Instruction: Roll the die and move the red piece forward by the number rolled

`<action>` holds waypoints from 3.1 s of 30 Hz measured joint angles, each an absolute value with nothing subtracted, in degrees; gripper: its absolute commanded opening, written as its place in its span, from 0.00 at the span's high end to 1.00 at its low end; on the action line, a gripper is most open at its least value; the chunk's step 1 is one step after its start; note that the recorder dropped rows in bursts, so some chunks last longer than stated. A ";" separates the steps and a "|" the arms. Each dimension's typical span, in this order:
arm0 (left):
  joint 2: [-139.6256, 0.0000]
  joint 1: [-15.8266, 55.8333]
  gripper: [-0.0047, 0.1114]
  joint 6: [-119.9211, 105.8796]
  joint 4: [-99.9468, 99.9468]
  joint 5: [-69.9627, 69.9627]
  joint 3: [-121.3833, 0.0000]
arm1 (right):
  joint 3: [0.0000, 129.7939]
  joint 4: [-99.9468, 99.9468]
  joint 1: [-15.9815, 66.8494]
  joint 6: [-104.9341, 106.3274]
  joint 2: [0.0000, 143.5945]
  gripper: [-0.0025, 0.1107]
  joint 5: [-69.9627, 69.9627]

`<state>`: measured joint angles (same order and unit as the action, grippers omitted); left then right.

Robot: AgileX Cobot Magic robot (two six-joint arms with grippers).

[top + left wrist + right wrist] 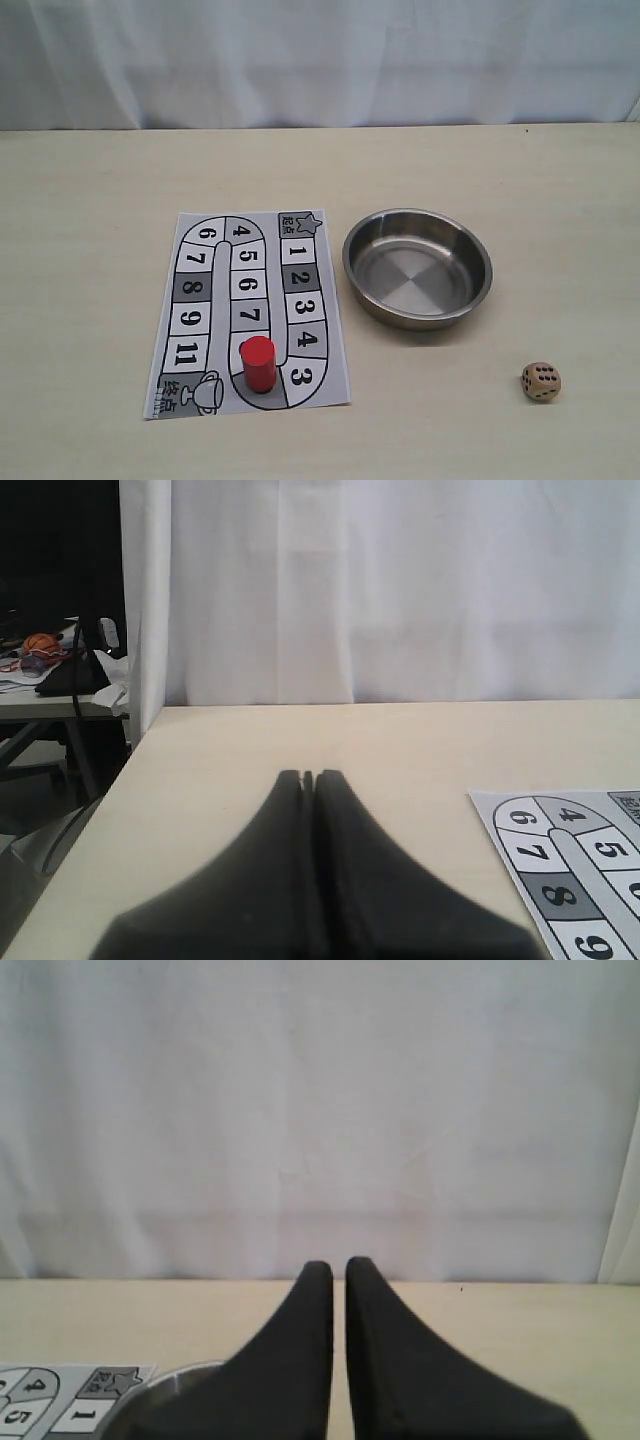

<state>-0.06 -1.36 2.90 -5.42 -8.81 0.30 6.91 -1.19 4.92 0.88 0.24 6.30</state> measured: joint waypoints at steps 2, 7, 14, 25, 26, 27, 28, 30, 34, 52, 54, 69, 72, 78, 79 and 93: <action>-0.06 -1.36 0.96 2.90 -5.42 -8.81 0.30 | 4.35 -0.93 4.92 1.69 0.24 0.94 5.31; -0.06 -1.36 0.96 2.90 -5.42 -8.81 0.30 | 0.40 -0.82 4.92 2.48 0.24 0.94 5.46; -0.06 -1.36 0.96 2.90 -5.42 -8.81 0.30 | 0.13 -0.82 4.92 2.94 0.24 0.94 8.87; -0.06 -1.36 0.96 2.90 -5.42 -8.81 0.30 | 0.13 -0.82 4.92 2.94 0.24 0.94 9.09; -0.06 -1.36 0.96 2.90 -5.42 -8.81 0.30 | 0.13 -0.82 4.92 2.94 0.24 0.94 9.09; -0.06 -1.36 0.96 2.90 -5.42 -8.81 0.30 | 0.13 -0.82 4.92 2.94 0.24 0.94 9.09; -0.06 -1.36 0.96 2.90 -5.42 -8.81 0.30 | 0.13 -0.82 4.92 2.94 0.24 0.94 9.09; -0.06 -1.36 0.96 2.90 -5.42 -8.81 0.30 | 0.13 -0.82 4.92 2.94 0.24 0.94 9.09; -0.06 -1.36 0.96 2.90 -5.42 -8.81 0.30 | 0.13 -0.82 4.92 2.94 0.24 0.94 9.09; -0.06 -1.36 0.96 2.90 -5.42 -8.81 0.30 | 0.13 -0.82 2.19 2.94 0.24 0.94 9.09; -0.06 -1.36 0.96 2.90 -5.42 -8.81 0.30 | 0.13 -0.82 2.15 2.94 0.24 0.94 9.09; -0.06 -1.36 0.96 2.90 -5.42 -8.81 0.30 | 0.13 -0.82 2.15 2.94 0.24 0.94 9.09; -0.06 -1.36 0.96 2.90 -5.42 -8.81 0.30 | 0.13 -0.82 2.15 2.94 0.24 0.94 9.09; -0.06 -1.36 0.96 2.90 -5.42 -8.81 0.30 | 0.13 -0.82 2.15 2.94 0.24 0.94 9.09; -0.06 -1.36 0.96 2.90 -5.42 -8.81 0.30 | 0.13 -0.82 2.15 2.94 0.24 0.94 9.09; -0.06 -1.36 0.96 2.90 -5.42 -8.81 0.30 | 0.13 -0.82 2.15 2.94 0.24 0.94 9.09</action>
